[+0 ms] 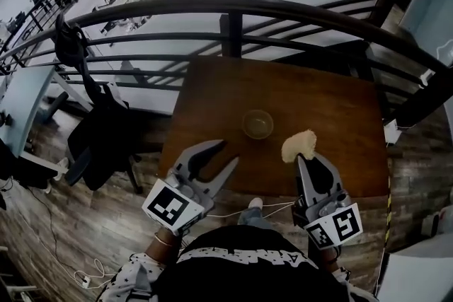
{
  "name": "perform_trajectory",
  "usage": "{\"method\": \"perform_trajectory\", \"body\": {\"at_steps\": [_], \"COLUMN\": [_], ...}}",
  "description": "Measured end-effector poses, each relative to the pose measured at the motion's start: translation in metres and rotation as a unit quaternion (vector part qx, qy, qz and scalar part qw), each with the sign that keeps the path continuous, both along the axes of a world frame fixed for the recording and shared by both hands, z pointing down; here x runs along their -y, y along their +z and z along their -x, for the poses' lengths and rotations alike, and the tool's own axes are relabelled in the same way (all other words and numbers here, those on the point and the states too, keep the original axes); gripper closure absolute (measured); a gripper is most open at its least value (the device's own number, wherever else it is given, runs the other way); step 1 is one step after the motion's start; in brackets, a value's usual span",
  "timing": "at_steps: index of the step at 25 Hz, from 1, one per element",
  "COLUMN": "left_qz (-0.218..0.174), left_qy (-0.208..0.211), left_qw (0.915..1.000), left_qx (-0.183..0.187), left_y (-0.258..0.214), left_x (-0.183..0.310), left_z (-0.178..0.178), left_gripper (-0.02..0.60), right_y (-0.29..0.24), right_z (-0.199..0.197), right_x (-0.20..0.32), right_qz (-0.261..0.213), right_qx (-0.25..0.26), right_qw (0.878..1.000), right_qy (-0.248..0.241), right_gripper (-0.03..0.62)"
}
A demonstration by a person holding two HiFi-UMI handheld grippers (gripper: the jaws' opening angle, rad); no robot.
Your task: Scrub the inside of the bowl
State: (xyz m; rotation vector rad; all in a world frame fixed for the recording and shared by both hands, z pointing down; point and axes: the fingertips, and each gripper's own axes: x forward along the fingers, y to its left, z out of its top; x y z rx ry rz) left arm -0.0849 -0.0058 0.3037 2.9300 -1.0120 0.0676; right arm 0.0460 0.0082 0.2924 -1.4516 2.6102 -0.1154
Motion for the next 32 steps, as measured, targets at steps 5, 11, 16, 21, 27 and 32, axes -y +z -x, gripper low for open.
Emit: {"method": "perform_trajectory", "body": {"at_steps": [5, 11, 16, 21, 27, 32], "left_qz": [0.0, -0.001, -0.02, -0.018, -0.006, 0.005], "left_qy": [-0.013, -0.026, -0.04, -0.041, -0.059, -0.075], "left_qw": [0.9998, 0.9996, 0.9986, 0.9989, 0.9978, 0.9968], "left_qx": [0.017, 0.014, 0.03, 0.016, 0.028, 0.027], "left_y": [0.004, 0.004, 0.006, 0.005, 0.017, 0.032], "left_x": [0.017, 0.036, 0.053, 0.058, 0.061, 0.073], "left_z": [-0.017, -0.039, -0.058, -0.082, -0.079, -0.069], "left_gripper": [0.461, 0.46, 0.46, 0.46, 0.46, 0.46], "right_y": [0.005, 0.007, 0.009, 0.016, 0.027, 0.041], "right_z": [-0.016, -0.034, -0.049, -0.065, -0.062, -0.052], "right_x": [0.023, 0.047, 0.066, 0.079, 0.089, 0.097], "right_qz": [0.002, 0.0, -0.003, -0.001, 0.003, 0.012], "right_qx": [0.004, 0.0, -0.004, 0.003, 0.002, 0.008], "right_qw": [1.0, 0.999, 0.999, 0.998, 0.996, 0.995], "right_qy": [-0.015, -0.035, -0.051, -0.068, -0.089, -0.095], "right_gripper": [0.536, 0.536, 0.536, 0.536, 0.536, 0.536]}}
